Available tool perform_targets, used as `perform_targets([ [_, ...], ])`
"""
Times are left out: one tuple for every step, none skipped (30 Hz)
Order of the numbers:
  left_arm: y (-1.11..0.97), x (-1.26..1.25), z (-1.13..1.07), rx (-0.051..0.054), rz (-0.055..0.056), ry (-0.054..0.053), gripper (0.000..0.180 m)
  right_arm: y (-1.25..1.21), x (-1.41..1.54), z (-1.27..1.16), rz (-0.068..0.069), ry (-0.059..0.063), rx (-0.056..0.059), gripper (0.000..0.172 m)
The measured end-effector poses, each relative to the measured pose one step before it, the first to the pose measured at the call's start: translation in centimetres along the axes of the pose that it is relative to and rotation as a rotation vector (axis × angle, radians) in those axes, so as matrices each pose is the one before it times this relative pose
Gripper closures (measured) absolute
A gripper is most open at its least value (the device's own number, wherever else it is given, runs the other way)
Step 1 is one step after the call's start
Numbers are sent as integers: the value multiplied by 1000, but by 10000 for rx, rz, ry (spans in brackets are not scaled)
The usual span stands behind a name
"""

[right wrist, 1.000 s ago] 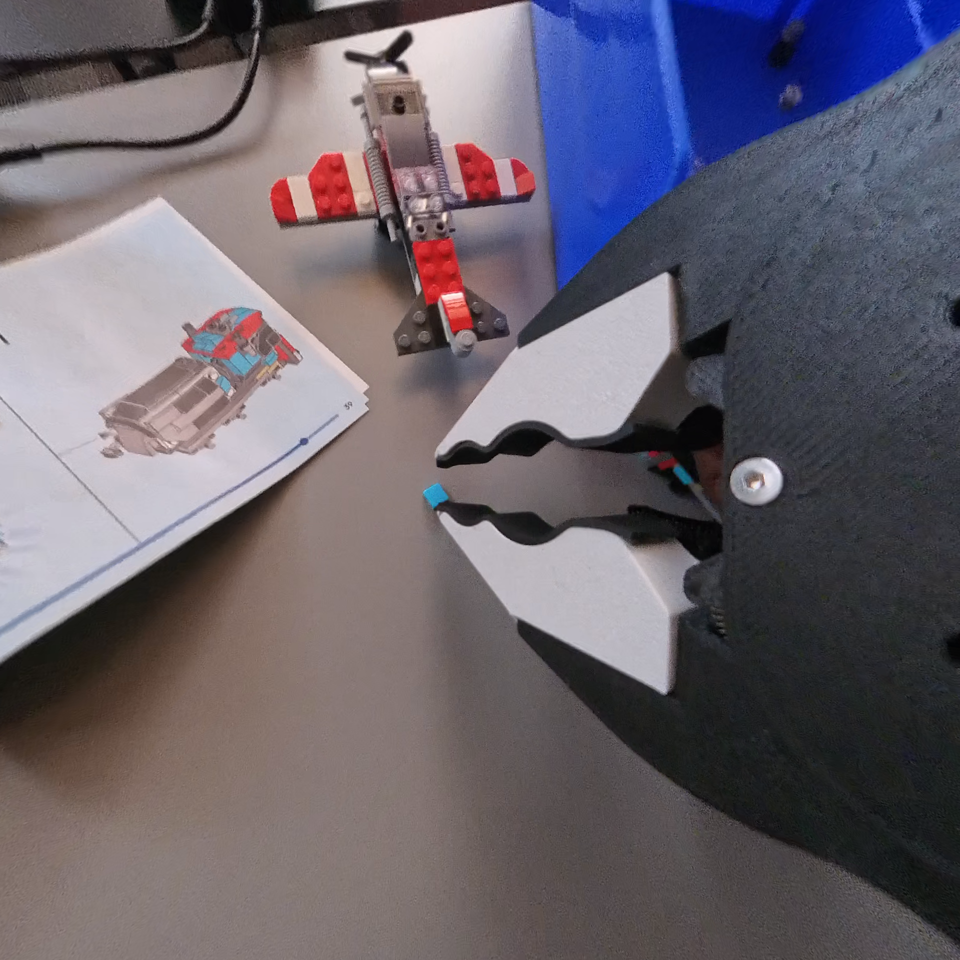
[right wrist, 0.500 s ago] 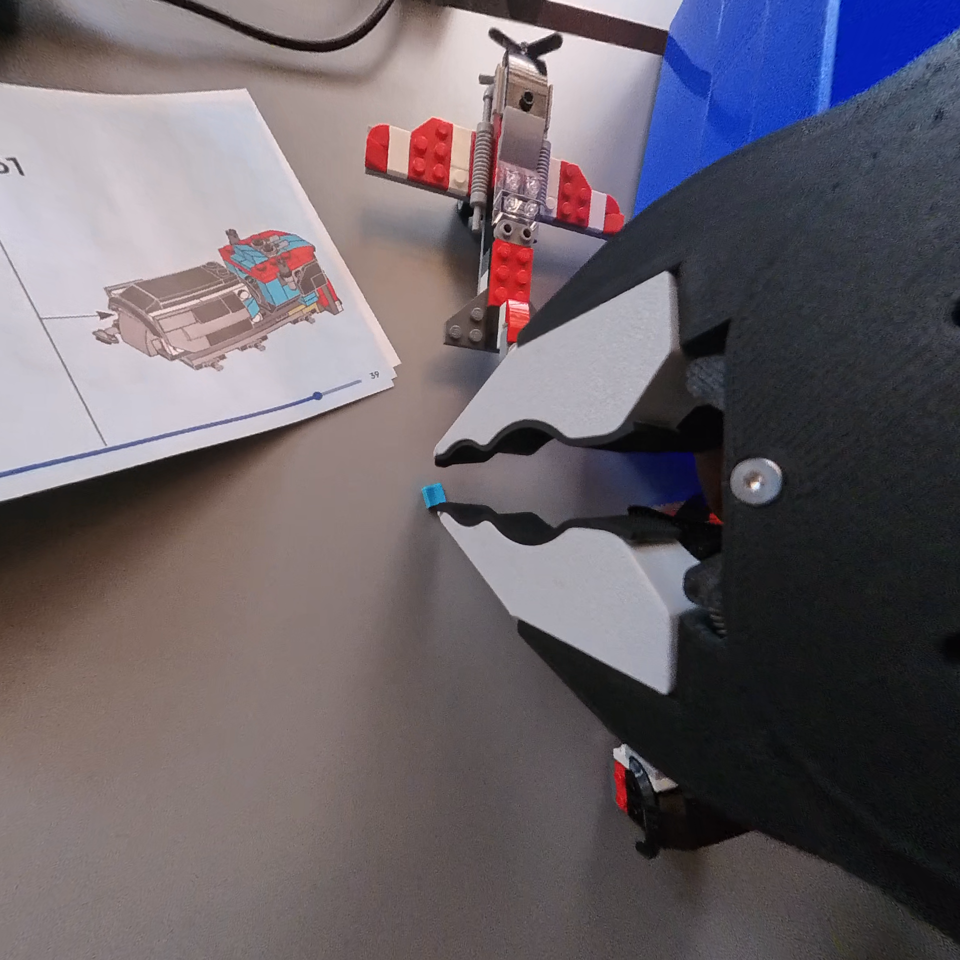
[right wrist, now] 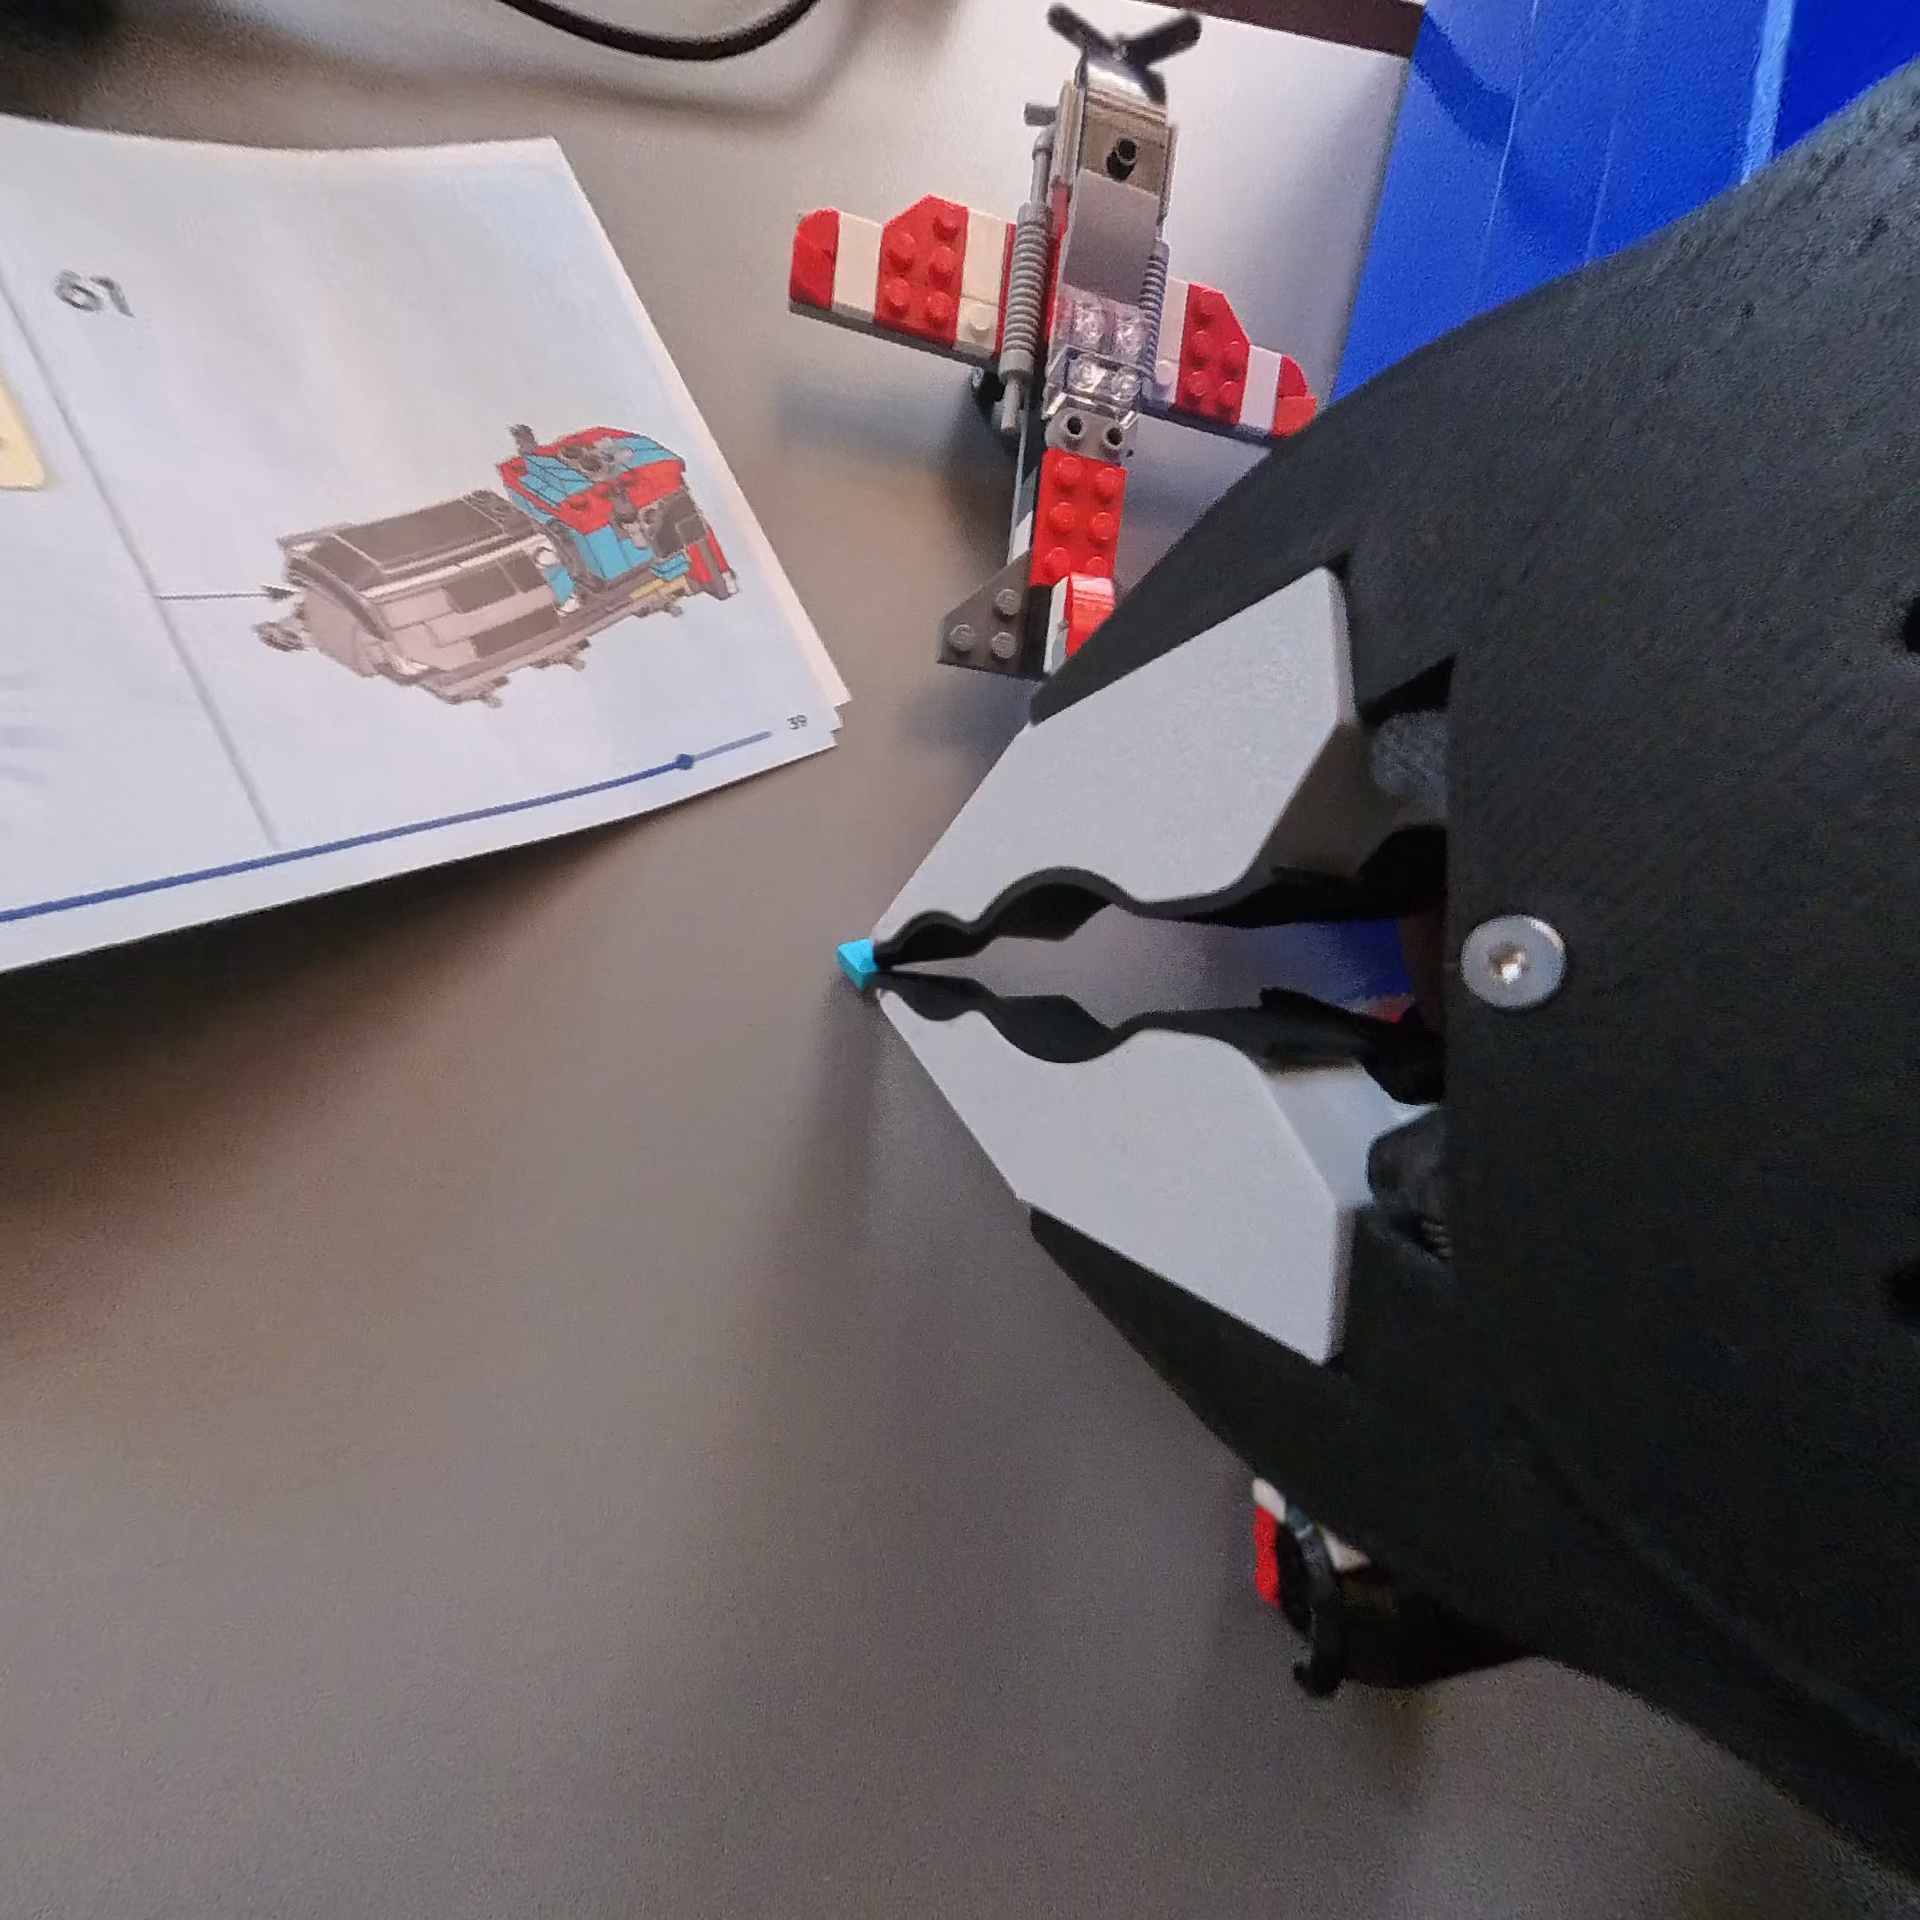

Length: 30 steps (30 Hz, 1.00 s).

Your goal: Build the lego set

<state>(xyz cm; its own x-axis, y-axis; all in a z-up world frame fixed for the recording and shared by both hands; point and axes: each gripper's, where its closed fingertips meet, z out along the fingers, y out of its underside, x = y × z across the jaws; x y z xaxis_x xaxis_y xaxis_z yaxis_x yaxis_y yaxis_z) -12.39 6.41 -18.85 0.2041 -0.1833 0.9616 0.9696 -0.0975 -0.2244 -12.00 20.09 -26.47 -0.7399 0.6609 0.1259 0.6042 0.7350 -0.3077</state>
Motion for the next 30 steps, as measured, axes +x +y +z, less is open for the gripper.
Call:
perform_targets([
  [-1,-9,1,1,4,-4,173,-651,-270,-323,2,-10,323,169],
  [6,0,7,-7,6,-3,173,-754,-338,-385,-54,2,341,169],
  [11,-2,14,-11,3,-5,173,-749,-374,-387,-87,-1,301,169],
  [14,-12,-1,-3,6,-7,173,-574,-281,-302,-74,10,191,169],
  [-3,6,-7,0,11,-5,173,-315,-125,-204,-74,67,64,170],
  [10,5,11,-4,13,-4,173,-247,-38,-167,-86,99,53,170],
  [16,5,-1,-8,13,-5,173,-350,-130,-178,-47,22,142,170],
  [22,-13,5,-11,9,-11,173,-457,-297,-232,-30,-74,196,170],
  [19,-10,7,-12,17,-20,173,-538,-360,-277,-88,-71,226,170],
  [18,-20,7,-10,15,-21,173,-615,-392,-320,-149,-61,231,170],
  [13,-12,-9,-3,9,-14,173,-660,-351,-345,-168,-25,219,170],
  [14,-24,-7,-12,4,-22,173,-700,-227,-344,-166,56,211,170],
  [26,-16,12,-17,9,-20,173,-721,-243,-331,-155,36,202,170],
  [26,10,0,-8,16,-1,173,-752,-317,-298,-137,-25,203,170],
  [6,6,4,-1,11,-6,173,-719,-303,-234,-142,-8,192,170],
  [3,-8,-2,-2,1,-5,173,-625,-223,-156,-162,59,135,170],
  [-1,-10,1,3,-3,-2,173,-543,-229,-87,-168,63,97,170],
  [-6,-15,-6,5,-2,-13,173,-552,-284,-31,-144,34,123,170],
  [13,-14,0,-2,-3,-13,173,-573,-313,-19,-102,13,147,170],
  [4,-14,-5,7,-3,-7,173,-519,-249,18,-73,42,145,170],
  [-4,-29,-8,5,-8,-19,173,-359,-106,53,-35,94,87,170],
  [-19,-26,-19,17,-5,-18,173,-54,11,97,2,113,-32,170],
  [-75,-24,-43,53,3,-24,173,265,73,103,36,103,-130,170],
  [-113,-77,-71,60,14,-54,173,467,183,79,94,128,-164,170],
  [-133,-32,-70,74,14,-30,173,540,206,91,186,110,-116,170],
  [-120,6,-55,55,5,-2,173,613,116,120,291,23,-100,170],
  [-68,20,-28,23,-7,13,173,738,75,235,322,-8,-147,170],
  [14,-3,8,-4,4,-1,173,894,198,331,321,45,-229,169],
  [44,20,15,-19,29,-1,173,1004,435,409,303,124,-291,168],
  [45,44,21,-12,24,12,173,973,639,448,289,206,-283,167],
])
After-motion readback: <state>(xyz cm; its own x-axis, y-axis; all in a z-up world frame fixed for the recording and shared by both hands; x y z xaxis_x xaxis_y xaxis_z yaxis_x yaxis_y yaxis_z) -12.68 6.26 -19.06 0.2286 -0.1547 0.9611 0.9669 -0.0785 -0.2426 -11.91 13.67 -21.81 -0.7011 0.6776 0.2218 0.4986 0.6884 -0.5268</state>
